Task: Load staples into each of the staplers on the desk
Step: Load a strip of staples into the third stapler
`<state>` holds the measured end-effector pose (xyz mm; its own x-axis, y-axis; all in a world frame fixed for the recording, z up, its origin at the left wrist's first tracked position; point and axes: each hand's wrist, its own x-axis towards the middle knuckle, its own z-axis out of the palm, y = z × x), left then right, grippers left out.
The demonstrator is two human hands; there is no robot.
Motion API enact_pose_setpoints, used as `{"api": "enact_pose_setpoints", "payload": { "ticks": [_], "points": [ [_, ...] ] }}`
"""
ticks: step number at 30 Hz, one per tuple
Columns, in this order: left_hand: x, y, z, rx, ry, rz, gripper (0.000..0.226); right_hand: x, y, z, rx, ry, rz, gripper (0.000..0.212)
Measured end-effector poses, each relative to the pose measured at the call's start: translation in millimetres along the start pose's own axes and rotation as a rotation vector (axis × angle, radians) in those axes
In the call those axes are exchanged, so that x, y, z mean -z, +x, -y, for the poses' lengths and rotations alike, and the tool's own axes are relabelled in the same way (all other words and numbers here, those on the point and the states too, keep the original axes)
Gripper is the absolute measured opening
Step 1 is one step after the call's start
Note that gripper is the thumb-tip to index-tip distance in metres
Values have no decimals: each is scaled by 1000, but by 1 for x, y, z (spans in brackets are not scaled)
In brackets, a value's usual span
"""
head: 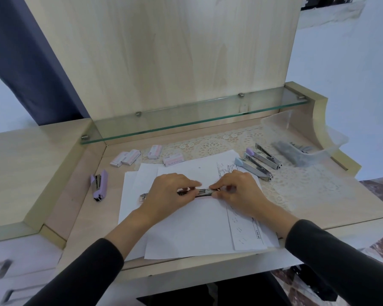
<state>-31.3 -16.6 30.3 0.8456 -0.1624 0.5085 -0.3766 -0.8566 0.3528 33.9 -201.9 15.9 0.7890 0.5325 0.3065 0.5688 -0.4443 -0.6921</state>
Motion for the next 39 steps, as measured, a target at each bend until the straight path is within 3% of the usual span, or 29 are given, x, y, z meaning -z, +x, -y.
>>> {"api": "enact_pose_setpoints", "payload": {
  "ticks": [4,8,12,14,19,22,28,35,39],
  "points": [
    [5,-2,-1,110,-101,-61,4,1,-1,1,4,-10,0,16],
    [13,-15,3,250,-186,-87,14,1,-1,0,0,1,6,16],
    [13,-24,4,236,28,40,34,1,-1,-1,17,-10,18,15],
    [9,-25,6,208,133,62,28,1,-1,-1,28,-22,24,17],
    [-6,-35,11,215,128,-38,28,2,-6,-3,167,-14,2,17],
    [-8,-40,9,177,106,-154,31,6,-10,-6,249,-105,26,15],
    [-8,-42,10,73,147,-221,26,5,-13,4,367,-331,74,27],
    [-7,-41,10,53,174,-212,26,-4,-5,11,236,-170,89,15],
    [-8,-42,12,24,193,-224,24,-5,0,10,135,-138,112,31]
  ]
}}
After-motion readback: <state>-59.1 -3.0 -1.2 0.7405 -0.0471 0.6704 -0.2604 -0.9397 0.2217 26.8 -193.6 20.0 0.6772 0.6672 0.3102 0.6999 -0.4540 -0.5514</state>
